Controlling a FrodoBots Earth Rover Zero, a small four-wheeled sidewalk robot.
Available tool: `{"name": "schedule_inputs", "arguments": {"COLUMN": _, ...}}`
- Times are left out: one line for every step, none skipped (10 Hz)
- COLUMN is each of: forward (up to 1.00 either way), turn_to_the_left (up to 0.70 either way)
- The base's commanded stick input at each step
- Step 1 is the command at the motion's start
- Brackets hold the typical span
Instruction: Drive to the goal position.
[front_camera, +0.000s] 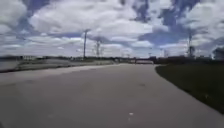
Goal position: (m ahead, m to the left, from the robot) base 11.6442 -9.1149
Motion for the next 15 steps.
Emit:
{"name": "schedule_inputs", "arguments": {"forward": 1.0, "turn_to_the_left": -0.27}}
{"name": "schedule_inputs", "arguments": {"forward": 1.0, "turn_to_the_left": -0.2}}
{"name": "schedule_inputs", "arguments": {"forward": 1.0, "turn_to_the_left": -0.02}}
{"name": "schedule_inputs", "arguments": {"forward": 1.0, "turn_to_the_left": 0.0}}
{"name": "schedule_inputs", "arguments": {"forward": 1.0, "turn_to_the_left": -0.24}}
{"name": "schedule_inputs", "arguments": {"forward": 1.0, "turn_to_the_left": -0.06}}
{"name": "schedule_inputs", "arguments": {"forward": 1.0, "turn_to_the_left": -0.24}}
{"name": "schedule_inputs", "arguments": {"forward": 1.0, "turn_to_the_left": -0.12}}
{"name": "schedule_inputs", "arguments": {"forward": 1.0, "turn_to_the_left": 0.0}}
{"name": "schedule_inputs", "arguments": {"forward": 1.0, "turn_to_the_left": -0.24}}
{"name": "schedule_inputs", "arguments": {"forward": 1.0, "turn_to_the_left": -0.03}}
{"name": "schedule_inputs", "arguments": {"forward": 1.0, "turn_to_the_left": -0.26}}
{"name": "schedule_inputs", "arguments": {"forward": 1.0, "turn_to_the_left": -0.13}}
{"name": "schedule_inputs", "arguments": {"forward": 1.0, "turn_to_the_left": -0.01}}
{"name": "schedule_inputs", "arguments": {"forward": 1.0, "turn_to_the_left": -0.27}}
